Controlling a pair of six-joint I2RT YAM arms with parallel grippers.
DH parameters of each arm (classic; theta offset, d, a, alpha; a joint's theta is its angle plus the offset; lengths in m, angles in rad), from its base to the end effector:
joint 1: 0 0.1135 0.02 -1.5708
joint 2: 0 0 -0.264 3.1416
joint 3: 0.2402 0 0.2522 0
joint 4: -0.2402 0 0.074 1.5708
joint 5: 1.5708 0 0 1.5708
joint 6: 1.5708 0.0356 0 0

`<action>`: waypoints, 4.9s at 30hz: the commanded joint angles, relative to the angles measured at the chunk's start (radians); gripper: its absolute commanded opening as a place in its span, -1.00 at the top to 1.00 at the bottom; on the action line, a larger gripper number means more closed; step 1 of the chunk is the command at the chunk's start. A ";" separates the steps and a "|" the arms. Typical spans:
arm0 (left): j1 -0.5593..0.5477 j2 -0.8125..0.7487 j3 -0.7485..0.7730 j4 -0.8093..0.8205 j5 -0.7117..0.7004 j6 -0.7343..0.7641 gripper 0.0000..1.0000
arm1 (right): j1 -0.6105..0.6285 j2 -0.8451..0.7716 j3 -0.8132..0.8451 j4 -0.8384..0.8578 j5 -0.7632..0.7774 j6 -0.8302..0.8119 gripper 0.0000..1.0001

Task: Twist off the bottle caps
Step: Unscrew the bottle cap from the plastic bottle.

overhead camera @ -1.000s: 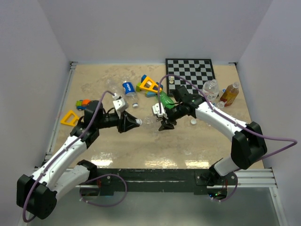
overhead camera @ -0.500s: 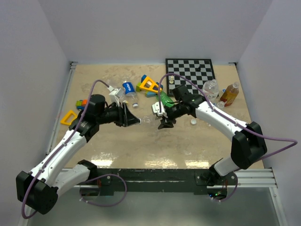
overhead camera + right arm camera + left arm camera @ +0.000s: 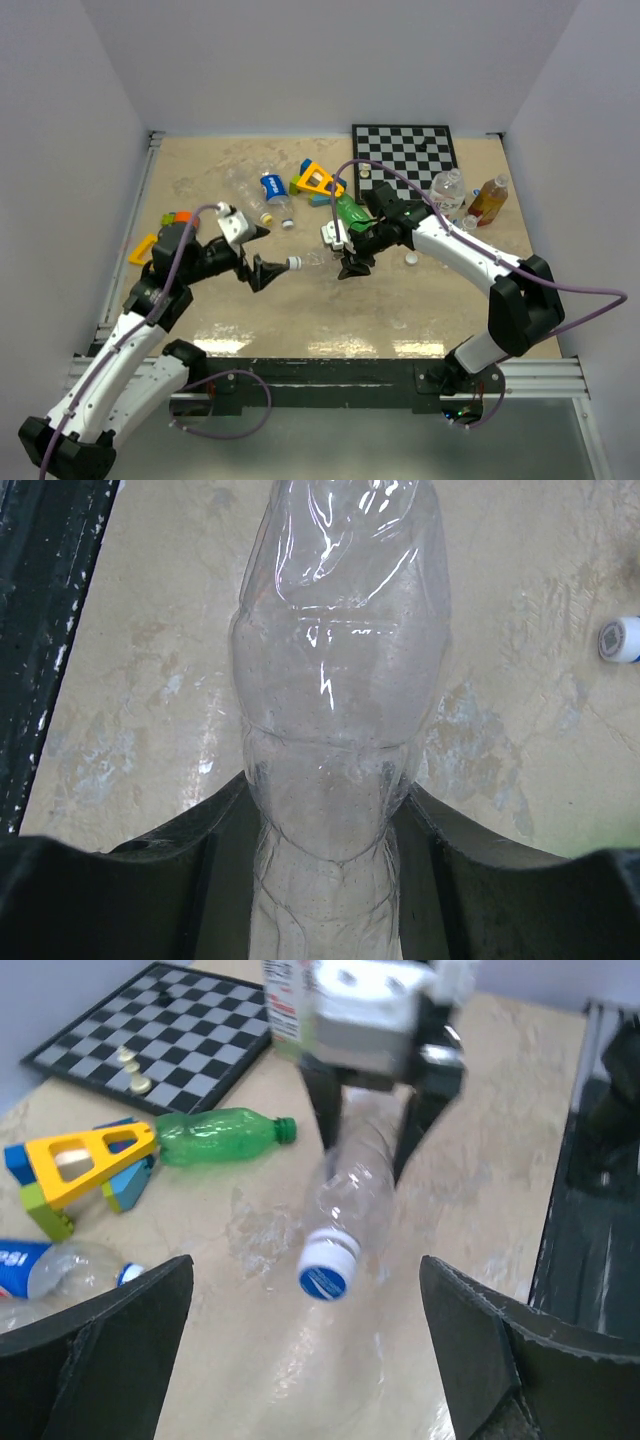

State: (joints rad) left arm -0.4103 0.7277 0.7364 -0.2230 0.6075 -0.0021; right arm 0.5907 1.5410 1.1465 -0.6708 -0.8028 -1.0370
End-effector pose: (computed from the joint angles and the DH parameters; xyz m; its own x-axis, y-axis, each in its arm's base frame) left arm 0.1461 -0.0857 0.3293 -0.1968 0.0837 -0.9769 0.8386 0.5306 -0.1234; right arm 0.2425 0.1934 0.2522 0.2124 -0.5776 -0.7882 -0.9696 -0.2246 -0.0967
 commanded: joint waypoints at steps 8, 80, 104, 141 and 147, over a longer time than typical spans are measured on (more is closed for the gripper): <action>-0.001 0.018 -0.169 0.267 0.362 0.547 -0.85 | 0.004 -0.005 0.016 -0.009 -0.016 -0.014 0.84; -0.002 0.279 0.040 0.054 0.054 -0.417 1.00 | 0.004 -0.007 0.022 -0.024 -0.021 -0.024 0.84; 0.001 0.158 0.176 -0.062 0.008 -0.213 -0.92 | 0.004 0.011 0.033 -0.047 -0.022 -0.040 0.85; -0.137 0.041 -0.160 0.151 0.186 0.640 -0.86 | 0.011 0.041 0.039 -0.139 -0.101 -0.158 0.85; -0.145 0.096 -0.134 0.131 0.199 0.626 -0.60 | 0.011 0.041 0.039 -0.144 -0.102 -0.163 0.85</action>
State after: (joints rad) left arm -0.5468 0.7971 0.5819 -0.1257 0.7807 0.6212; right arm 0.5957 1.5837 1.1465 -0.7998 -0.8589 -1.1755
